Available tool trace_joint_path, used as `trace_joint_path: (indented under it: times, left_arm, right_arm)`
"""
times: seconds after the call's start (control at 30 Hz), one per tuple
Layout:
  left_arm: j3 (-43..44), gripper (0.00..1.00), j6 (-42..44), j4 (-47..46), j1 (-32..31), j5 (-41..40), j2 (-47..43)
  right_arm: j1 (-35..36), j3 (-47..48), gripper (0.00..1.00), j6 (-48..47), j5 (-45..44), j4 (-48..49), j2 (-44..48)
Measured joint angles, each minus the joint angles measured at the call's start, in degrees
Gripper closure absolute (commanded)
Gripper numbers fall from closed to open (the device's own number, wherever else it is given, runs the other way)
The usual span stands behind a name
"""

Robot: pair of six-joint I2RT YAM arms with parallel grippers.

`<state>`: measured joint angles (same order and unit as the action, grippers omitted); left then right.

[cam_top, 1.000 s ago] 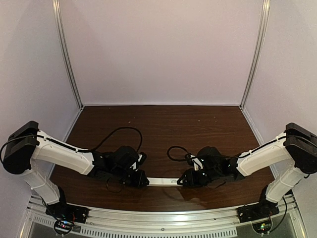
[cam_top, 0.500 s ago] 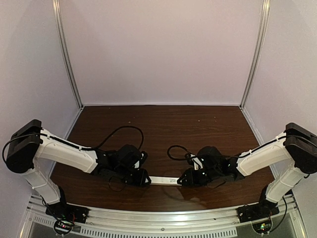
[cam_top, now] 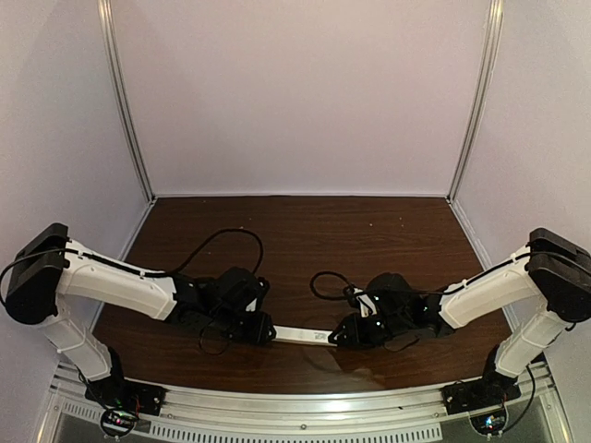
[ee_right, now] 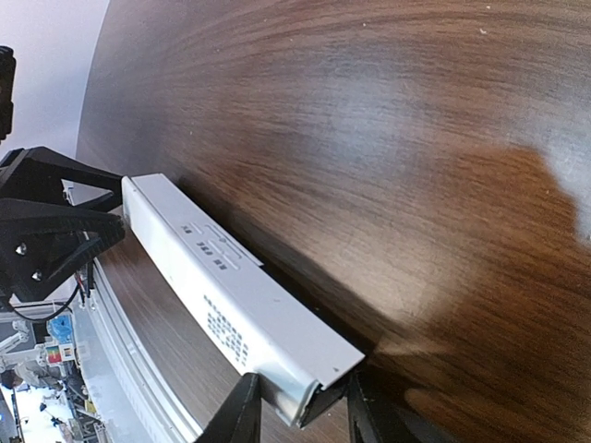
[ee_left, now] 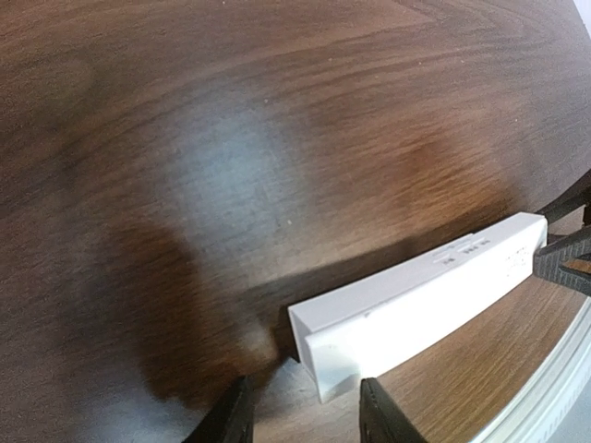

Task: Load the batteries into the remote control
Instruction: Load the battery cover onto the remote control.

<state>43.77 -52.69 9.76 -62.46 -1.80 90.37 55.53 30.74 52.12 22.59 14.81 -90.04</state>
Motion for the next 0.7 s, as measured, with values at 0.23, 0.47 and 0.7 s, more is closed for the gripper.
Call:
trace_joint_path:
  times: [0.23, 0.47, 0.7]
  left_arm:
    - [0.24, 0.78, 1.03, 0.63, 0.00, -0.81, -0.85]
    - [1.05, 0.85, 2.25, 0.22, 0.00, -0.35, -0.50]
    - [1.51, 0.86, 2.25, -0.04, 0.00, 0.35, 1.25]
  right_arm:
    - [0.00, 0.02, 0.68, 0.22, 0.24, 0.42, -0.26]
    - [-0.26, 0.09, 0.69, 0.35, 0.83, 1.07, -0.68]
    - [-0.44, 0.11, 0.70, 0.44, 1.25, 1.31, -0.81]
